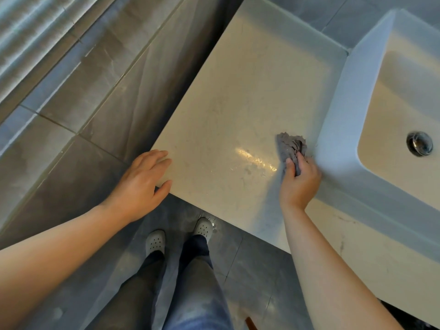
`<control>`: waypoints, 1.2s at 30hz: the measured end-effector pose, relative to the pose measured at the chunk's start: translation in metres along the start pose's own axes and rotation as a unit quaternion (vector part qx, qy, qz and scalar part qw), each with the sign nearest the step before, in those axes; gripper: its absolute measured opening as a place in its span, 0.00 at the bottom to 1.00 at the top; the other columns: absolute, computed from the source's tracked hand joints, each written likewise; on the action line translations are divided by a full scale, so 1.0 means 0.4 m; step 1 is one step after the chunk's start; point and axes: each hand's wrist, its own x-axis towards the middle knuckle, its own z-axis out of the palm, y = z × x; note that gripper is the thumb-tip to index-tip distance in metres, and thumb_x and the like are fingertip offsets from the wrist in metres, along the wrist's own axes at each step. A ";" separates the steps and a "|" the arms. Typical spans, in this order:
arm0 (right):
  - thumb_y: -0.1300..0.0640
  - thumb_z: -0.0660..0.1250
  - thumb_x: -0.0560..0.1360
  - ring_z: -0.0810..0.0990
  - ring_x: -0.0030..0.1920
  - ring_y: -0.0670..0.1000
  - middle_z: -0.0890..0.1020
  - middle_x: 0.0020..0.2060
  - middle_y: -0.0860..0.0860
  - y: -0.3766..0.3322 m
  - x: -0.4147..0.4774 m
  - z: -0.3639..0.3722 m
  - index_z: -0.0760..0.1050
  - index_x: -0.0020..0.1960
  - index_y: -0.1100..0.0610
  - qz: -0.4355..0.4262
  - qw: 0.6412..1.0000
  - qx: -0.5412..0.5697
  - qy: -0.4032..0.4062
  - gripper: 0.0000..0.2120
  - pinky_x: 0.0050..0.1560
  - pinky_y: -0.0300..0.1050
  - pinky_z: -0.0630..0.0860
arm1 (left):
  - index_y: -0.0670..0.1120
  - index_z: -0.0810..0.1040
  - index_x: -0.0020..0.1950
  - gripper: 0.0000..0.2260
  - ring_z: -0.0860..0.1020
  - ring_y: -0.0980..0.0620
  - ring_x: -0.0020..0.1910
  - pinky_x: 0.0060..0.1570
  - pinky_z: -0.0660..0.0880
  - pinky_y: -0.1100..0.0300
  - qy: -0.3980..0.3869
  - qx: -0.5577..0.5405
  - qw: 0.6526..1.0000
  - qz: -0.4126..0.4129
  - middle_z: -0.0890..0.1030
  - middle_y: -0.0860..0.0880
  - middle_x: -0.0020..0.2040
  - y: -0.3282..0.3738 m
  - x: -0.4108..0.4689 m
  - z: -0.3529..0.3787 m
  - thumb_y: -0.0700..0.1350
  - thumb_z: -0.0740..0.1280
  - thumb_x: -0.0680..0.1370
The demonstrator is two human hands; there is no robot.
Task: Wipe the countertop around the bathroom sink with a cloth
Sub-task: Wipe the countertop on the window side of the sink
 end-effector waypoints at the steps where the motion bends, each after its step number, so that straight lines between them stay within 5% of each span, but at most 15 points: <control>1: 0.56 0.65 0.77 0.75 0.57 0.60 0.80 0.56 0.58 -0.009 -0.009 0.012 0.77 0.62 0.61 0.004 1.000 0.009 0.006 0.16 0.56 0.45 0.70 | 0.38 0.71 0.68 0.23 0.63 0.44 0.71 0.68 0.59 0.54 0.003 -0.001 1.000 0.001 0.68 0.43 0.71 -0.001 0.000 0.000 0.50 0.61 0.77; 6: 0.55 0.64 0.77 0.74 0.54 0.60 0.80 0.56 0.58 -0.075 -0.069 0.070 0.77 0.62 0.61 -0.044 0.999 0.022 -0.020 0.16 0.56 0.48 0.73 | 0.39 0.71 0.69 0.21 0.62 0.47 0.71 0.67 0.58 0.57 0.018 -0.014 1.000 0.006 0.68 0.44 0.71 -0.012 -0.001 -0.001 0.44 0.66 0.77; 17: 0.58 0.68 0.75 0.72 0.58 0.47 0.79 0.57 0.50 -0.240 -0.281 0.103 0.77 0.62 0.57 -0.086 0.974 0.133 -0.164 0.15 0.59 0.23 0.61 | 0.43 0.64 0.74 0.25 0.63 0.49 0.70 0.66 0.60 0.59 0.018 -0.043 0.998 -0.040 0.62 0.47 0.73 -0.066 -0.059 -0.016 0.44 0.65 0.77; 22: 0.60 0.69 0.73 0.78 0.52 0.48 0.80 0.52 0.46 -0.257 -0.165 0.050 0.79 0.59 0.58 -0.045 0.972 0.197 -0.120 0.15 0.56 0.34 0.71 | 0.45 0.60 0.75 0.26 0.60 0.61 0.68 0.65 0.60 0.65 0.019 -0.089 0.995 -0.046 0.57 0.51 0.75 -0.065 -0.075 -0.002 0.45 0.64 0.78; 26: 0.60 0.68 0.73 0.77 0.48 0.44 0.81 0.50 0.48 -0.247 0.006 0.075 0.79 0.59 0.59 -0.051 0.984 0.154 -0.070 0.14 0.50 0.26 0.68 | 0.44 0.61 0.75 0.26 0.61 0.55 0.71 0.67 0.59 0.63 0.028 -0.095 0.993 -0.058 0.57 0.51 0.75 -0.065 -0.074 0.007 0.46 0.64 0.78; 32: 0.56 0.66 0.74 0.79 0.52 0.57 0.82 0.53 0.54 -0.216 0.034 0.180 0.78 0.60 0.59 -0.089 0.990 0.076 -0.081 0.16 0.54 0.49 0.76 | 0.43 0.62 0.74 0.26 0.62 0.54 0.71 0.62 0.61 0.67 0.041 -0.077 0.995 -0.050 0.59 0.50 0.75 -0.068 -0.076 0.013 0.45 0.64 0.78; 36: 0.55 0.66 0.75 0.75 0.55 0.56 0.81 0.56 0.54 -0.226 -0.057 0.189 0.78 0.62 0.57 -0.141 0.981 0.065 -0.115 0.16 0.57 0.48 0.73 | 0.42 0.64 0.73 0.25 0.64 0.52 0.70 0.63 0.66 0.63 0.052 -0.078 0.995 -0.045 0.62 0.49 0.74 -0.067 -0.075 0.015 0.44 0.65 0.77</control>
